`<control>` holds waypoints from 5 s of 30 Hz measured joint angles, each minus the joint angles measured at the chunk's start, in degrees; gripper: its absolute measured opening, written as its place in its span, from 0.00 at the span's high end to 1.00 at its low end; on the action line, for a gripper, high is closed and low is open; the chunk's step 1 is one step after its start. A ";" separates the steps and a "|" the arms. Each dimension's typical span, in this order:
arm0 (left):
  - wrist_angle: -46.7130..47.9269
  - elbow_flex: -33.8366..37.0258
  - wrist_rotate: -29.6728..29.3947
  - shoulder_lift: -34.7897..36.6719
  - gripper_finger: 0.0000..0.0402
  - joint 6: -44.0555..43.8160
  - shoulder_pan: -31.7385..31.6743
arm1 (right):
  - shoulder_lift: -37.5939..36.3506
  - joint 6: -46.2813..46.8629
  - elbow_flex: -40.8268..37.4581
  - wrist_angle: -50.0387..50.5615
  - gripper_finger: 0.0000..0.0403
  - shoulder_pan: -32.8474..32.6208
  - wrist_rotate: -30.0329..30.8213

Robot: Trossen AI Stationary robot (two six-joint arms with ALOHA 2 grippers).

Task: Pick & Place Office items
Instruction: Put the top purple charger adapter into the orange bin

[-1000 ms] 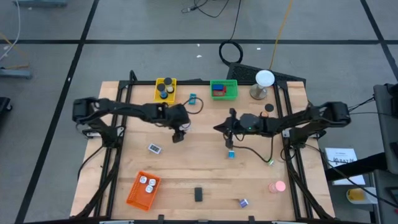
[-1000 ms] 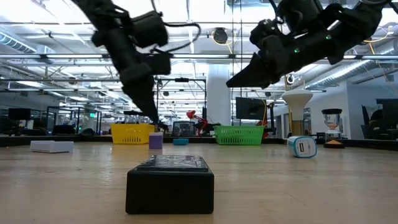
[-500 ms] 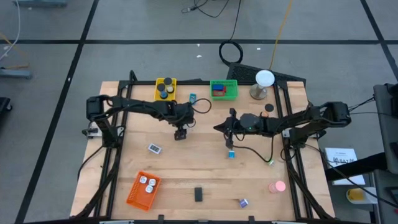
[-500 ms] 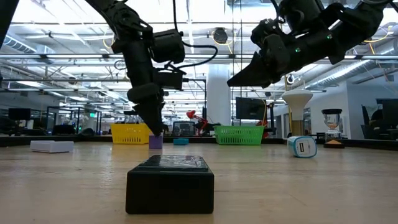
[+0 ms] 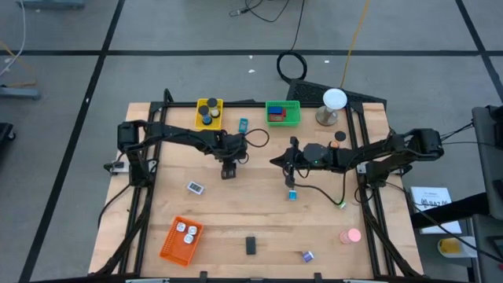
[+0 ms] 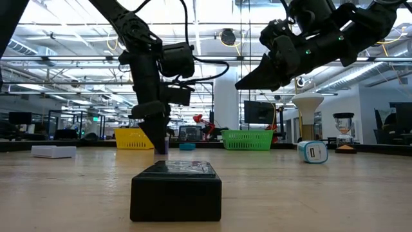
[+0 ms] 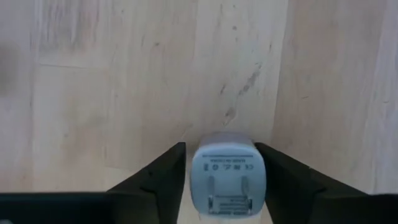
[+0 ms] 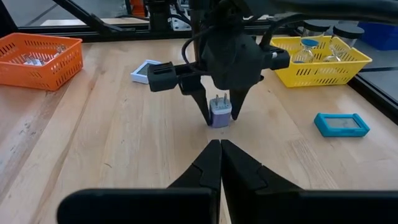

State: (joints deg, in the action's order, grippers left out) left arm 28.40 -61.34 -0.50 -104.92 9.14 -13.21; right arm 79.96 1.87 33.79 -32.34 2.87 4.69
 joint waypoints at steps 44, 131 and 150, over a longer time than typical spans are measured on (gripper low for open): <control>19.45 5.11 -8.52 22.51 0.67 -57.52 69.60 | 0.02 -0.65 0.05 -0.02 1.00 0.01 0.00; 21.61 2.60 -2.20 8.20 0.43 -59.09 71.98 | 0.02 -0.61 0.01 0.04 1.00 0.01 -0.24; 27.31 -2.34 -11.34 8.20 0.43 -57.64 74.26 | 0.02 -0.60 0.01 0.52 1.00 0.00 -0.25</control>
State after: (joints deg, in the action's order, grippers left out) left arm 55.71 -63.68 -11.84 -96.73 -48.50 61.05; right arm 79.99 1.27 33.80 -31.81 2.87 4.44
